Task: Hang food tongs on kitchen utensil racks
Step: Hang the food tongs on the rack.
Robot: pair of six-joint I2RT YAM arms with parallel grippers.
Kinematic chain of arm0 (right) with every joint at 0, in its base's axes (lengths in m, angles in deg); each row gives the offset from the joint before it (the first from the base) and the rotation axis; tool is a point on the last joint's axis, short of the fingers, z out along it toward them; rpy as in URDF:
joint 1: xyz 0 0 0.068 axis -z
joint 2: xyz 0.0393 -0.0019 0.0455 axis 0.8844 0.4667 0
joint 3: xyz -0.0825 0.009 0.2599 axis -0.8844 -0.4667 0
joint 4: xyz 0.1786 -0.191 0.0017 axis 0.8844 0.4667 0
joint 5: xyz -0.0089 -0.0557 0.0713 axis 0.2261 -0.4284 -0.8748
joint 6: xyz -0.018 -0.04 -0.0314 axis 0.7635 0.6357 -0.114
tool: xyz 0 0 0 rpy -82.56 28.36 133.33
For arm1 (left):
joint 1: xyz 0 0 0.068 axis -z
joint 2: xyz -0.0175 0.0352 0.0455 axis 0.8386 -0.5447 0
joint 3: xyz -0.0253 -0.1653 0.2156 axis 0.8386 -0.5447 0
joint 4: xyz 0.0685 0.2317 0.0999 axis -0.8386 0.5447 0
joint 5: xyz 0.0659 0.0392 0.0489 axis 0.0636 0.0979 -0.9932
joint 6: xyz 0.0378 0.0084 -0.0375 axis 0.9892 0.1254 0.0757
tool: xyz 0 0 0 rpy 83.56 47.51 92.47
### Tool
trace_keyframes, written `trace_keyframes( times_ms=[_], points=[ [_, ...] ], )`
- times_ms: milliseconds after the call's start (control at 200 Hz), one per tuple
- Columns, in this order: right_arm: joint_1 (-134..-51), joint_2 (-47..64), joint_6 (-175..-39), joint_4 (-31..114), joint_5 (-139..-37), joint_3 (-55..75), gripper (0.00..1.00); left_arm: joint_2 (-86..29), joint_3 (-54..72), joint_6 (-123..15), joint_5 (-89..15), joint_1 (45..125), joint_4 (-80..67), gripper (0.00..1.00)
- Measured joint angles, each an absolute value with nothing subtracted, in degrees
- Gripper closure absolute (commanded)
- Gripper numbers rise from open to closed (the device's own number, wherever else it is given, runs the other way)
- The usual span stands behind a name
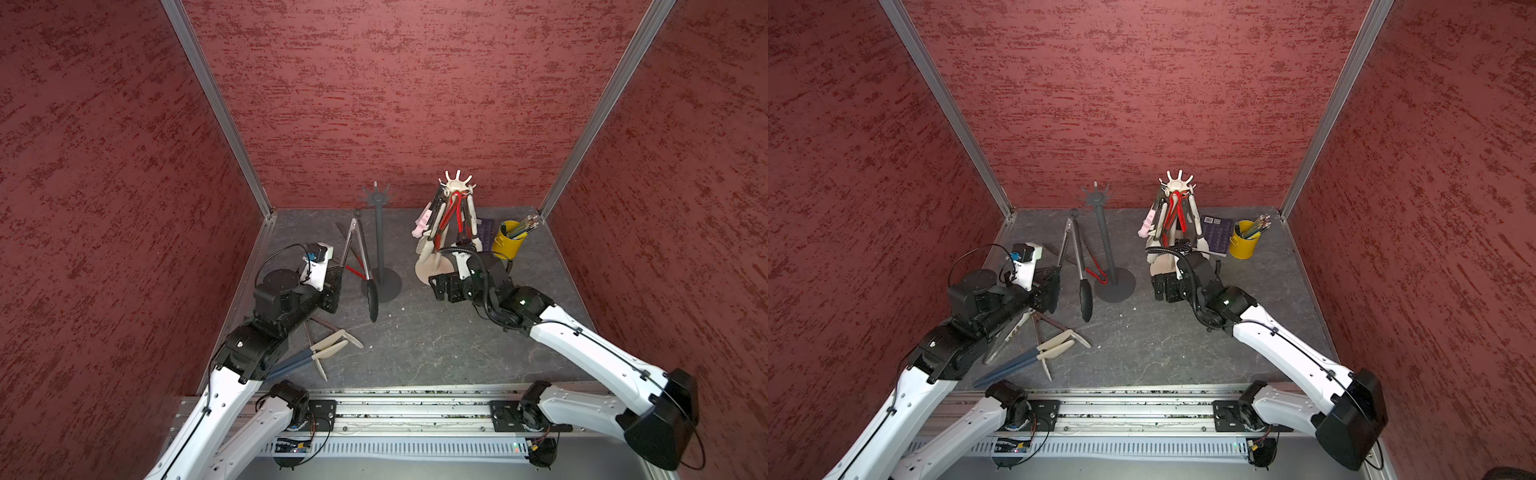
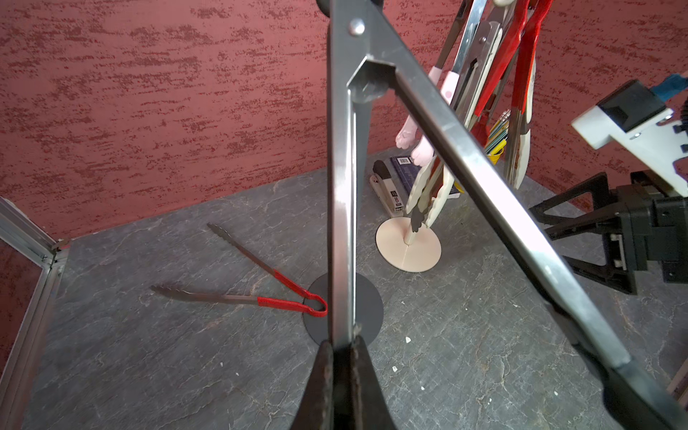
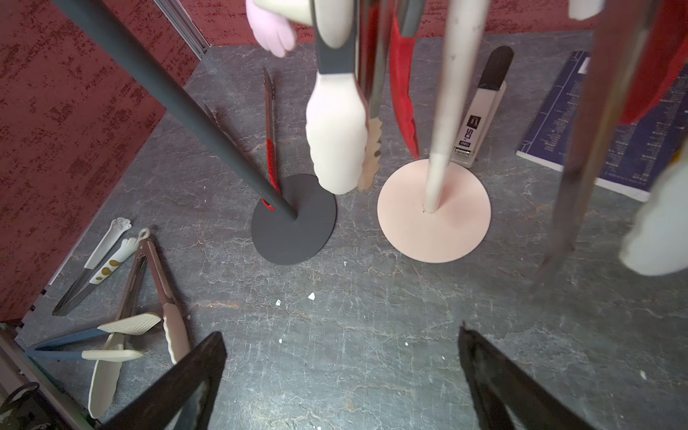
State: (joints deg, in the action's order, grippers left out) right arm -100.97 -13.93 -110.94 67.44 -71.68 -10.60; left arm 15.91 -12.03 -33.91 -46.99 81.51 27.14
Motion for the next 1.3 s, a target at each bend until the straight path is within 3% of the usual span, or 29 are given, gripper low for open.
trace_keyframes(
  times_ms=[1303],
  points=[
    [-101.0,-14.2,-111.8,67.4,-71.9,-10.7,0.01,11.8,-10.6,-32.8,-45.7,82.2,23.2,0.95]
  ],
)
